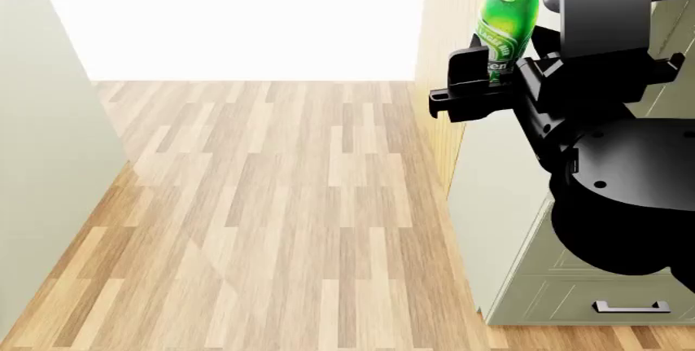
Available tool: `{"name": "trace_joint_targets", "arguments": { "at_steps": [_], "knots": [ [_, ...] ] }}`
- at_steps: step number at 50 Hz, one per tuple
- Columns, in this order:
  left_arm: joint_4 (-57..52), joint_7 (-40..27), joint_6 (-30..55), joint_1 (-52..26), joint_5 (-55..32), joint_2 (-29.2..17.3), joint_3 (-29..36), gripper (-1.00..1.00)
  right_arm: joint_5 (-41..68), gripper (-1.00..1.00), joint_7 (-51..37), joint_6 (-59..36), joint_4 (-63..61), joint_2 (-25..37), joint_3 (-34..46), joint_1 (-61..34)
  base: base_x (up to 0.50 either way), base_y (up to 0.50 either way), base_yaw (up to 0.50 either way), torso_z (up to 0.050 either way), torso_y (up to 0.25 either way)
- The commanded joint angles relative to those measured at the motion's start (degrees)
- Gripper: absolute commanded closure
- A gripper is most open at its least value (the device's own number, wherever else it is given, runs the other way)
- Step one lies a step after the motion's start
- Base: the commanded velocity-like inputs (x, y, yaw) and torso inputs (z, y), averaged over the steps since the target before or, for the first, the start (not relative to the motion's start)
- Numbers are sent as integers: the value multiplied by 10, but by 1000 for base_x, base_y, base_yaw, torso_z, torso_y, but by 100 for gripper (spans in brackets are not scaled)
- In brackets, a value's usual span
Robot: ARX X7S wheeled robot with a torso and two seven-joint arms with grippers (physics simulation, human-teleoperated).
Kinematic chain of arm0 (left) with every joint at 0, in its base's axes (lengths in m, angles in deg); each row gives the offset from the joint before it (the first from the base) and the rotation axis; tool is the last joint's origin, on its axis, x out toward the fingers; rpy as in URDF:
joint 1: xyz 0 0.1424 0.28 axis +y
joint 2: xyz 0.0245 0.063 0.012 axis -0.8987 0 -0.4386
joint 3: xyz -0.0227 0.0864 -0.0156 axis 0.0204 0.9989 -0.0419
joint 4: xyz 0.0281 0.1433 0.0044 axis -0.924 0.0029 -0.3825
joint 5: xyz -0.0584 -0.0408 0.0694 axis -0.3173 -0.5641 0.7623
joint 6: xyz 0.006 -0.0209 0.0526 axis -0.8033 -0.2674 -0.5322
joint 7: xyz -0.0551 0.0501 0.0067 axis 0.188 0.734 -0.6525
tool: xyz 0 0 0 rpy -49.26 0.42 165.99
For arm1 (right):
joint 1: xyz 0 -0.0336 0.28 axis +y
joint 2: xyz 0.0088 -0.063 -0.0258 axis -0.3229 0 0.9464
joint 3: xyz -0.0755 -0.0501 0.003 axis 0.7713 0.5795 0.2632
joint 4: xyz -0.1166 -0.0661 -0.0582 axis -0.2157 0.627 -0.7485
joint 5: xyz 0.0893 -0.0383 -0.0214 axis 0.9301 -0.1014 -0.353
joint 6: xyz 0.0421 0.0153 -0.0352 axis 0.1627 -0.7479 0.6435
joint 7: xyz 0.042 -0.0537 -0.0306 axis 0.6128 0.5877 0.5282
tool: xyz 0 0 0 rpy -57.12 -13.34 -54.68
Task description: Move the drinks to the dining counter.
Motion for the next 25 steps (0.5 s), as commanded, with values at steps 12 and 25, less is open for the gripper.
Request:
{"name": "trace_joint_targets", "arguments": {
  "at_steps": [12, 25],
  "knots": [
    [1, 2, -4, 1, 1, -5, 0, -100, -5, 100, 2, -12, 3, -4, -1, -11, -2, 500, 0, 0, 1],
    [0, 3, -3, 3, 2, -3, -1, -100, -7, 100, 2, -10, 1, -3, -2, -10, -2, 500, 0, 0, 1]
  ]
}}
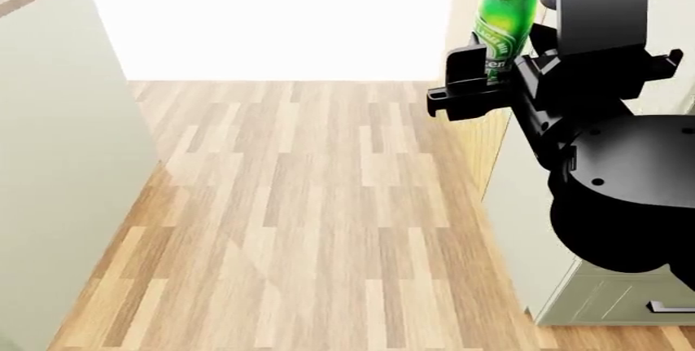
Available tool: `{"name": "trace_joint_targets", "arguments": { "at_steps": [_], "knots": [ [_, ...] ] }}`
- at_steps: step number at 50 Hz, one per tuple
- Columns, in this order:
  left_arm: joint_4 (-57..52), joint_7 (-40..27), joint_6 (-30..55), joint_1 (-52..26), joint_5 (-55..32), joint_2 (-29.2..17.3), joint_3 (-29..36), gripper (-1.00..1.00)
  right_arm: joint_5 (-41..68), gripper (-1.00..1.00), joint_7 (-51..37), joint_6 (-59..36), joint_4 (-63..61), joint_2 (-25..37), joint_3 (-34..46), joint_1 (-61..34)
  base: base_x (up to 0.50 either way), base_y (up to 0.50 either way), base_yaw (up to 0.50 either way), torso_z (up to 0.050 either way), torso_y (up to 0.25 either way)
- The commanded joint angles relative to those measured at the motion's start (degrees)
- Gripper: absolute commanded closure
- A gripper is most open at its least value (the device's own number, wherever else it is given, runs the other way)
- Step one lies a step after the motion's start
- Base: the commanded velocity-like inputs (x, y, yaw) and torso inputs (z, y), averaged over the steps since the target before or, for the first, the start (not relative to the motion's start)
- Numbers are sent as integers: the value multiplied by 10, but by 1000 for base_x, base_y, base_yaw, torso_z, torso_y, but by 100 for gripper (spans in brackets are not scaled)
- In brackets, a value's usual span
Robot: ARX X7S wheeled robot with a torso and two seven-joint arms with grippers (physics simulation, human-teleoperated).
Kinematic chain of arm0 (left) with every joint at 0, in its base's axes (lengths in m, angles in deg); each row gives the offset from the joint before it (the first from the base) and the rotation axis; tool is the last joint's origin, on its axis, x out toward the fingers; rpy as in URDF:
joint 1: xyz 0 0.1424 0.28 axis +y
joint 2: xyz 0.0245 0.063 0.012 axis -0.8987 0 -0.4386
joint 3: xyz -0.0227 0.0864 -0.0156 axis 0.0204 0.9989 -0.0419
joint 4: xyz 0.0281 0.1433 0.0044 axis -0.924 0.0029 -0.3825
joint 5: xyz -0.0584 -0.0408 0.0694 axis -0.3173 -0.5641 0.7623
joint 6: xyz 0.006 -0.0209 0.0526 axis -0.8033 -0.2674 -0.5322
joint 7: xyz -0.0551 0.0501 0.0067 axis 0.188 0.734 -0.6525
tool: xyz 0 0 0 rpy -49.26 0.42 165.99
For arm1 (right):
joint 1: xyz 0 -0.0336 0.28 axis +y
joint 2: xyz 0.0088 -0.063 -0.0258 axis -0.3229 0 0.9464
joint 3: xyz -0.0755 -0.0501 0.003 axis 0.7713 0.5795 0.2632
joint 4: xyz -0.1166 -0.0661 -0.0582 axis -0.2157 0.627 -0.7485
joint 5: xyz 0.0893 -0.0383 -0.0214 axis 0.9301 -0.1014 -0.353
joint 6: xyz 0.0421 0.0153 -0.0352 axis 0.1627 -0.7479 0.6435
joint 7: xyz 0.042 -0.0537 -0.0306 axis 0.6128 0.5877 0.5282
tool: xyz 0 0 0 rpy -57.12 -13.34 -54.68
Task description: Move the drinks to the dining counter.
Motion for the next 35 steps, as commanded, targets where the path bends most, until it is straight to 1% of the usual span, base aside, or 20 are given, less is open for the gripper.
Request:
{"name": "trace_joint_targets", "arguments": {
  "at_steps": [1, 35],
  "knots": [
    [-1, 1, 0, 1, 1, 1, -1, -100, -9, 100, 1, -4, -3, 2, -5, -1, -2, 500, 0, 0, 0],
    [0, 3, -2, 4, 1, -2, -5, -100, -10, 100, 2, -8, 1, -3, -2, -8, -2, 500, 0, 0, 0]
  ]
}}
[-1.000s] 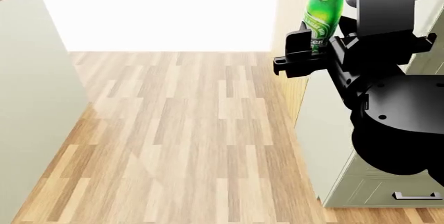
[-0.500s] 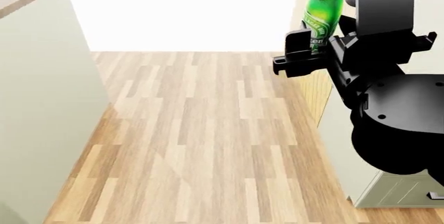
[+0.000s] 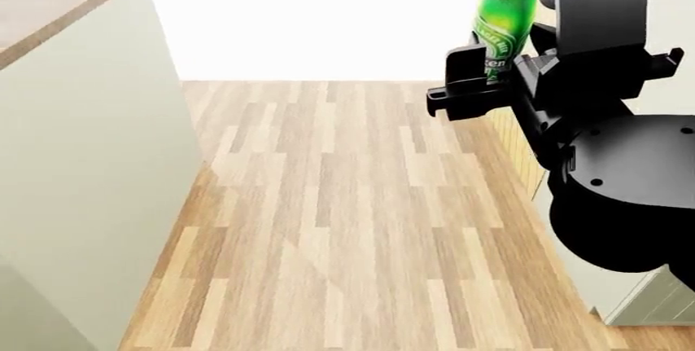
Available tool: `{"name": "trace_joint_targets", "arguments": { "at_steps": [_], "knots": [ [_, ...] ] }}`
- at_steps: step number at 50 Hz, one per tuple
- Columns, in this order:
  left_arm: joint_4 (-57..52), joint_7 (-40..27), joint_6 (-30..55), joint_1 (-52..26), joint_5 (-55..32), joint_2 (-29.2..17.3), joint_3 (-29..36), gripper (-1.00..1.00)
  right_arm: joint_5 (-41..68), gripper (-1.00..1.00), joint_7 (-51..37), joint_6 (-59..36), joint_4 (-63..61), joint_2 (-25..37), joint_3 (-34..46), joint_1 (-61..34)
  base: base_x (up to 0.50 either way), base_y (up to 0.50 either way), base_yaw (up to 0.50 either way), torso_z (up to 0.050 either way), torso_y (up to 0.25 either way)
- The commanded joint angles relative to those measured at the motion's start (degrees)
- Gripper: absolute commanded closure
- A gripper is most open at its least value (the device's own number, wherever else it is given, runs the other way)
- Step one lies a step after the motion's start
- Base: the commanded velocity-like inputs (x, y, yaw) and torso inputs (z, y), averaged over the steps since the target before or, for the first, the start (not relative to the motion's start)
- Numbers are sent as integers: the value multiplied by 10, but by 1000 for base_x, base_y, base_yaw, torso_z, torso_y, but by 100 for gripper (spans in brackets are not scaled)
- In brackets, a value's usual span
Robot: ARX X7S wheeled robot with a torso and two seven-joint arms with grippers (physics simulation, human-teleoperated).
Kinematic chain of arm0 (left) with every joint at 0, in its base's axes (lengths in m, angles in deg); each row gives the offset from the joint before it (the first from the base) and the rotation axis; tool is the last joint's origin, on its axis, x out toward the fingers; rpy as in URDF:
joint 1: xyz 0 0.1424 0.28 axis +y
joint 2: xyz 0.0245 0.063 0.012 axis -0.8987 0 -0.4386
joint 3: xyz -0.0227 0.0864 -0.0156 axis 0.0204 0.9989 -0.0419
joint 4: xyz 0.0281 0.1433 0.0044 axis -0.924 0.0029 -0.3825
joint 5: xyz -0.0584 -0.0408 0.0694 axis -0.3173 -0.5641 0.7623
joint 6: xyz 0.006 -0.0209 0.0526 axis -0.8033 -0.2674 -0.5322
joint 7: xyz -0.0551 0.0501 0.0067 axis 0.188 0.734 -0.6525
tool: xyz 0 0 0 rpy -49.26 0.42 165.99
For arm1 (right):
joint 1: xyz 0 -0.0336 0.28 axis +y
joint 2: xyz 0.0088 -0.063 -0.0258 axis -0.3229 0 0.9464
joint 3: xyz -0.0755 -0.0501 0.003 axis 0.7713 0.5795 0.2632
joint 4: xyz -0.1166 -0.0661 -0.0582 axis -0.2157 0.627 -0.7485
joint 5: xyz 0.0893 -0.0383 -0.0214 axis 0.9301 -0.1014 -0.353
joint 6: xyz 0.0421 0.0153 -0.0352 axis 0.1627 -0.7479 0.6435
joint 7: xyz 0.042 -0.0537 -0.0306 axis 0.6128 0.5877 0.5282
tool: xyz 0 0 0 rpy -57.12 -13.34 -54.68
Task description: Move the drinks to the dining counter.
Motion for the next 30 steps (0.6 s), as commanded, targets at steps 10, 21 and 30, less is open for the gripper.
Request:
{"name": "trace_joint_targets", "arguments": {
  "at_steps": [10, 21, 30],
  "knots": [
    [-1, 0, -2, 2, 1, -2, -1, -100, -6, 100, 2, -5, -1, 1, -4, -4, -2, 500, 0, 0, 1],
    [0, 3, 1, 3, 3, 1, -1, -100, -9, 100, 3, -3, -1, 0, -3, -1, -2, 500, 0, 0, 0],
    [-2, 4, -1, 3, 4, 0, 1, -100, -8, 100, 4, -4, -2, 1, -4, -1, -2, 500, 0, 0, 1]
  ]
}}
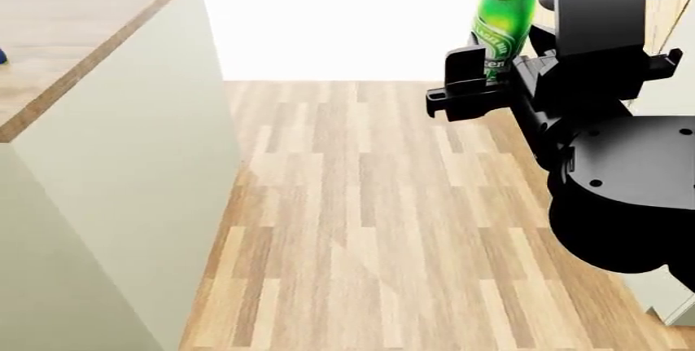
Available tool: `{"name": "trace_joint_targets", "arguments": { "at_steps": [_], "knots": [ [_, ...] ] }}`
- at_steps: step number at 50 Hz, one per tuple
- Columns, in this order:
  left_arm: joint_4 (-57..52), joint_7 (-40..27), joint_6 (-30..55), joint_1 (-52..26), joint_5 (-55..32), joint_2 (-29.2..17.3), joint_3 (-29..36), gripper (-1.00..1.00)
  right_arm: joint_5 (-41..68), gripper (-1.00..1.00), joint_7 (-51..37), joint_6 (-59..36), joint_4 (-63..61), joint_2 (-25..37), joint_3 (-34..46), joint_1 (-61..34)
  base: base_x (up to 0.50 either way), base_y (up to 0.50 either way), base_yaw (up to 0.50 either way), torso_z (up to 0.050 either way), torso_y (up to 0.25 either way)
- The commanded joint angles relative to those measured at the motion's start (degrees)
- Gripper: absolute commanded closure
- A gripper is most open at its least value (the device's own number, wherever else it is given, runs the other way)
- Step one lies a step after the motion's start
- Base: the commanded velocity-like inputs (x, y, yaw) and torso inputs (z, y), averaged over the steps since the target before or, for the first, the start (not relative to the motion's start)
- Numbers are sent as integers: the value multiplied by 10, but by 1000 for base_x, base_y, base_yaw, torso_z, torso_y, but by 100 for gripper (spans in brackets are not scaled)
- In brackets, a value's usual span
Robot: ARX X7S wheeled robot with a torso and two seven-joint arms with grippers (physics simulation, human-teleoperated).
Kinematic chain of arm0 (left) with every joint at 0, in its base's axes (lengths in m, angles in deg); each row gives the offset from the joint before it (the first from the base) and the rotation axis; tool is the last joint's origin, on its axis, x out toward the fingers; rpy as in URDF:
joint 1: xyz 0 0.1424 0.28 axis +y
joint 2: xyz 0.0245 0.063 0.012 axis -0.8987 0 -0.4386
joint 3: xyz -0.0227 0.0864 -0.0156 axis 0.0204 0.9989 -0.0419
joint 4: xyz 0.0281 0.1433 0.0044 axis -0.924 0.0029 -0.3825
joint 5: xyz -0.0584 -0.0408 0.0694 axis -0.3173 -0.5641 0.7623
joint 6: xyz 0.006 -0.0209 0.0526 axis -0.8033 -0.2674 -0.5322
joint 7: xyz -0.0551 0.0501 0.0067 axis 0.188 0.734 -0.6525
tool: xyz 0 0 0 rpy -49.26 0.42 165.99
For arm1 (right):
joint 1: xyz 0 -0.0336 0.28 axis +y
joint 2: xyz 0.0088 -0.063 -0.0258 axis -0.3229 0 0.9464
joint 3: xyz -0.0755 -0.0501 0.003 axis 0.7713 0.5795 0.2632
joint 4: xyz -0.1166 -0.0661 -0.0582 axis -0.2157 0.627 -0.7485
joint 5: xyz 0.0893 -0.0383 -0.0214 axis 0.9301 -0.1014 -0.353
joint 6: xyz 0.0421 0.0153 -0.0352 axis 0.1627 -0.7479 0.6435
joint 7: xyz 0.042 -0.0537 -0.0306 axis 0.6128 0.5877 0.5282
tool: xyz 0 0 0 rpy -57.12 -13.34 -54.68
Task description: Move the drinks to the dining counter.
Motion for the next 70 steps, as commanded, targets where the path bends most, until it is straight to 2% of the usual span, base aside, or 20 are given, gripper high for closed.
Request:
{"name": "trace_joint_targets", "arguments": {
  "at_steps": [1, 70],
  "knots": [
    [-1, 1, -1, 1, 1, 0, 1, -100, -8, 100, 2, -5, -1, 1, -4, -3, -2, 500, 0, 0, 0],
    [-1, 5, -3, 6, 3, -2, -3, -100, -7, 100, 8, -13, 9, -10, 1, -16, -2, 500, 0, 0, 0]
  ]
}}
